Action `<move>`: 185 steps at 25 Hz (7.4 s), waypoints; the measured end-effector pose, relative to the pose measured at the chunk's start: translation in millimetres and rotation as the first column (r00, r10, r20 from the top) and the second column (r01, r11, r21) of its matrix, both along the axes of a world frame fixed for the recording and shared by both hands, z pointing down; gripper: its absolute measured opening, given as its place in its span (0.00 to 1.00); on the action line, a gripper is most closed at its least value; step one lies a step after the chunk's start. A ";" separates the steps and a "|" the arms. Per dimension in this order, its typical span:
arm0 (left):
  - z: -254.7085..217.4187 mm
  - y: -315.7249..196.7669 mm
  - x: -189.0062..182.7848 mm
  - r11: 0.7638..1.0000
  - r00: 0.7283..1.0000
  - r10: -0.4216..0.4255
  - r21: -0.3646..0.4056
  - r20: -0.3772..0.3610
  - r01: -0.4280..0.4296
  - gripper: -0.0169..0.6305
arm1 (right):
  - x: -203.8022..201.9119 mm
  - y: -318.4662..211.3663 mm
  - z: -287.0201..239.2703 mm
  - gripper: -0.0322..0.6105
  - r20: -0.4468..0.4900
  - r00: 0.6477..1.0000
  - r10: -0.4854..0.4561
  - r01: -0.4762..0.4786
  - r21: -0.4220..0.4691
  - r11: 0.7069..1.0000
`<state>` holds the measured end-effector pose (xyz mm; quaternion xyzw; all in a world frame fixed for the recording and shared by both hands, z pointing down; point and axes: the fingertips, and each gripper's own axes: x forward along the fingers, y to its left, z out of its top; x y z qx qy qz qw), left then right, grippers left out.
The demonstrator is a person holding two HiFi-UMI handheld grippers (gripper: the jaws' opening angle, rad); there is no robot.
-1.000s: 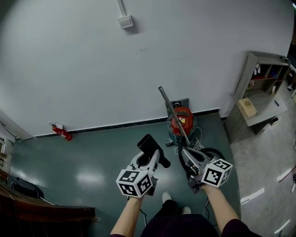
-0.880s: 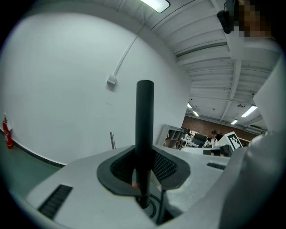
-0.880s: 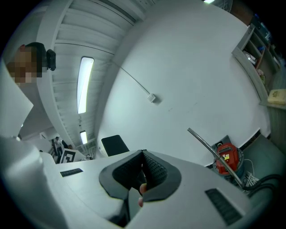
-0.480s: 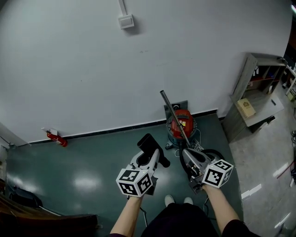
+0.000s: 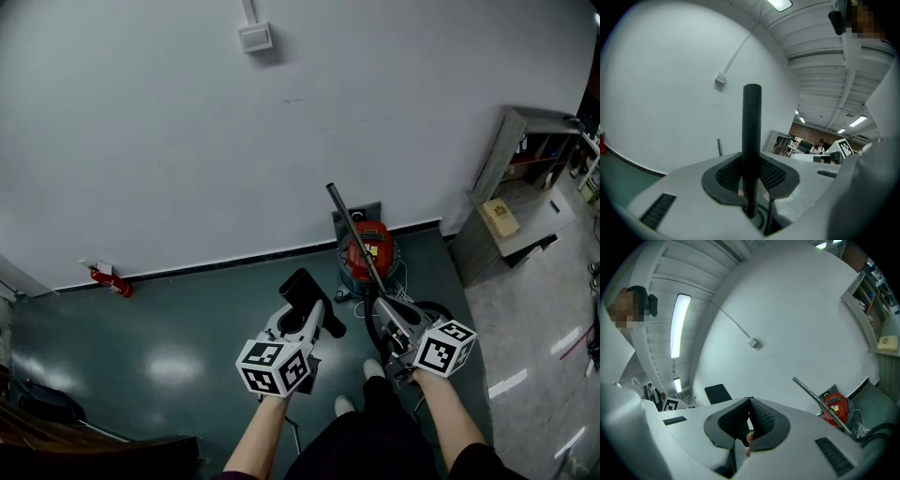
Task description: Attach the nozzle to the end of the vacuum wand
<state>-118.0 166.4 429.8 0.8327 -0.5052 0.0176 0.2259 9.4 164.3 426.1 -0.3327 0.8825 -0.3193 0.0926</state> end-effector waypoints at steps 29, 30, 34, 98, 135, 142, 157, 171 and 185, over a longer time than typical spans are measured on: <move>1.4 -162.4 -2.5 0.999 0.999 -0.030 -0.011 0.020 0.030 0.16 | 0.3 -162.8 10.5 0.08 0.029 0.999 -0.029 0.029 -0.014 0.999; 1.6 -168.4 -0.9 0.999 0.999 -0.032 -0.013 0.022 0.032 0.16 | 2.2 -168.9 11.5 0.08 0.030 0.999 -0.031 0.031 -0.016 0.999; 4.4 -192.2 3.9 0.999 0.999 -0.038 -0.023 0.032 0.039 0.16 | 8.7 -193.1 14.8 0.08 0.040 0.999 -0.034 0.035 -0.027 0.999; 18.1 -457.5 -58.3 0.999 0.999 0.034 -0.020 -0.021 -0.035 0.16 | -53.7 -409.1 136.3 0.08 -0.298 0.954 0.042 -0.068 -0.077 0.995; 11.6 -487.3 -64.9 0.995 0.995 -0.094 -0.015 -0.020 0.094 0.16 | -116.7 -446.5 234.7 0.30 -0.715 0.670 -0.201 0.326 0.040 0.945; 23.0 -494.9 -55.1 0.997 0.997 -0.070 -0.036 -0.027 0.069 0.16 | -117.0 -446.6 234.4 0.29 -0.715 0.671 -0.195 0.321 0.044 0.946; 41.7 -507.8 -44.9 0.997 0.998 -0.049 -0.064 -0.032 0.047 0.16 | -118.3 -448.4 235.4 0.29 -0.712 0.677 -0.187 0.315 0.050 0.948; 44.4 -508.1 -41.3 0.998 0.999 -0.033 -0.053 -0.018 0.032 0.16 | -119.8 -452.1 237.1 0.29 -0.708 0.678 -0.195 0.320 0.046 0.946; 63.3 -524.9 -59.3 0.986 0.990 -0.052 -0.165 -0.129 0.031 0.16 | -118.7 -450.9 237.1 0.29 -0.718 0.670 -0.187 0.326 0.058 0.944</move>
